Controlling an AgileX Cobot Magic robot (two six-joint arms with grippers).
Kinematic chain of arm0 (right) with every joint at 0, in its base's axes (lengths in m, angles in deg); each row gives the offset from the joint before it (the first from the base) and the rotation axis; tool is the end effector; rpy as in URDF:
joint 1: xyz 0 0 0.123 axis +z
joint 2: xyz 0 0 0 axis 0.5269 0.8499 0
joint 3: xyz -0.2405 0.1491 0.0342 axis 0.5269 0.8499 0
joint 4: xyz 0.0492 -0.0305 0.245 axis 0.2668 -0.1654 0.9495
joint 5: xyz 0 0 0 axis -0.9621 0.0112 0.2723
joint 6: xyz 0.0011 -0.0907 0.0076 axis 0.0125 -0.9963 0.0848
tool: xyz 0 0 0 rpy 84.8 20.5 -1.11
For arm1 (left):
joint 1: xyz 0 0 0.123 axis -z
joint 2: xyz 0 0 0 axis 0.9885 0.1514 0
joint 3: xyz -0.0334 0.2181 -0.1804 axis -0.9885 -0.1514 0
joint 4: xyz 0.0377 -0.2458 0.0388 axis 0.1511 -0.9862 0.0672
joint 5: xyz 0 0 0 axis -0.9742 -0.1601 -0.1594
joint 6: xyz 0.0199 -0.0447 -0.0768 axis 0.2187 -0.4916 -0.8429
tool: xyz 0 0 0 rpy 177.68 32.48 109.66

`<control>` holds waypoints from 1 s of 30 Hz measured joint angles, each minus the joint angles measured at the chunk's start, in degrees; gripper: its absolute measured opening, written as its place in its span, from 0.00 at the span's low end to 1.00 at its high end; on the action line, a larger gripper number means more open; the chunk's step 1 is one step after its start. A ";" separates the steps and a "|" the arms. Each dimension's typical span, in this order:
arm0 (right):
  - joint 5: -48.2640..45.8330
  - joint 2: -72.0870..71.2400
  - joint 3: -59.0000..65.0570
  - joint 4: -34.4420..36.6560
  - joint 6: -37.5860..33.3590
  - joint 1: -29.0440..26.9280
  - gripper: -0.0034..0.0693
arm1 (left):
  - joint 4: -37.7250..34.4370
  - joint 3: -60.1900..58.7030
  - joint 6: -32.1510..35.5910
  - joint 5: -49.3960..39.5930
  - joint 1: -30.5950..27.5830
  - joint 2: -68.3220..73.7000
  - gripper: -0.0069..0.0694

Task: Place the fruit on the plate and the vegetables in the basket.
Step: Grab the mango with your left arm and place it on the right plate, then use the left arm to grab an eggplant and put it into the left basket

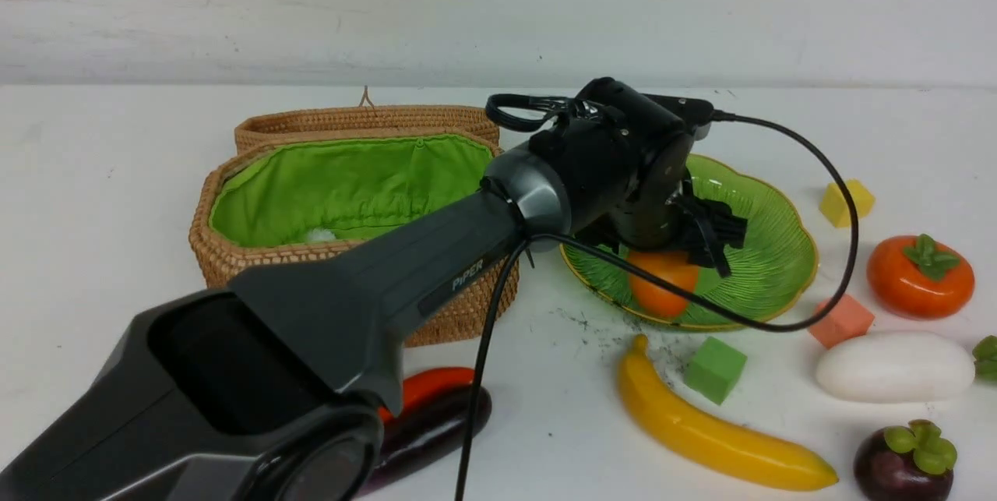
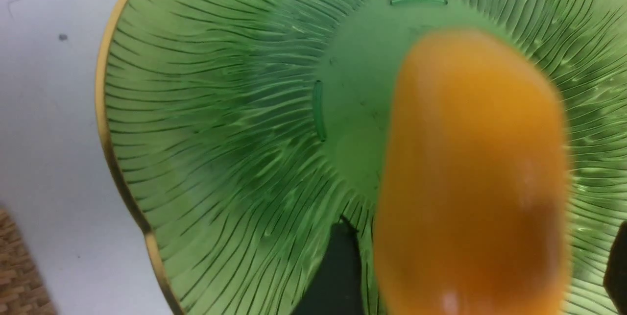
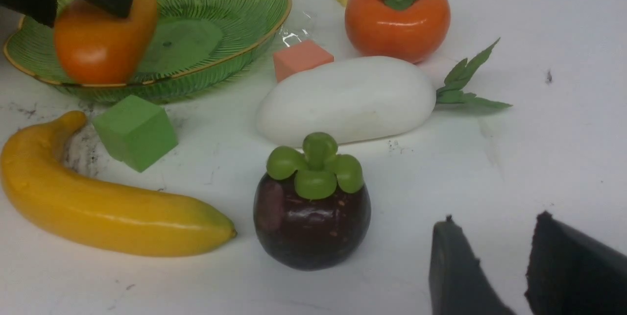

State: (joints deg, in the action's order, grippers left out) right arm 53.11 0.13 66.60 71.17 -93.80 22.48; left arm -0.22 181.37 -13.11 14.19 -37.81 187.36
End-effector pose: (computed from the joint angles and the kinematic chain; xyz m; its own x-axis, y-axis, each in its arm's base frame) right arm 0.0522 -0.0018 0.1746 -0.2880 0.0766 -0.9546 0.1009 0.9937 0.0493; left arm 0.4073 -0.3716 0.2168 -0.7434 0.2210 -0.6313 0.3917 0.9089 -0.1430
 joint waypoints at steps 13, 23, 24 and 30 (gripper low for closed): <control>0.00 0.00 0.00 0.00 0.00 0.00 0.38 | -7.74 3.83 21.90 -21.84 0.35 -9.62 0.76; 0.00 0.00 0.00 0.00 0.00 0.00 0.38 | -9.65 -15.19 25.13 -21.77 -1.57 -35.92 0.68; 0.00 0.00 0.00 0.00 0.00 0.00 0.38 | -8.51 -18.71 25.13 -19.94 -1.64 -39.79 0.68; 0.00 0.00 0.00 0.00 0.00 0.00 0.38 | -7.60 -34.98 24.90 -13.91 -1.64 -51.31 0.68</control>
State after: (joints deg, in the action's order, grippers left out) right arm 53.11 0.13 66.60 71.17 -93.80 22.48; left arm -7.82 146.39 11.79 0.28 -39.45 136.04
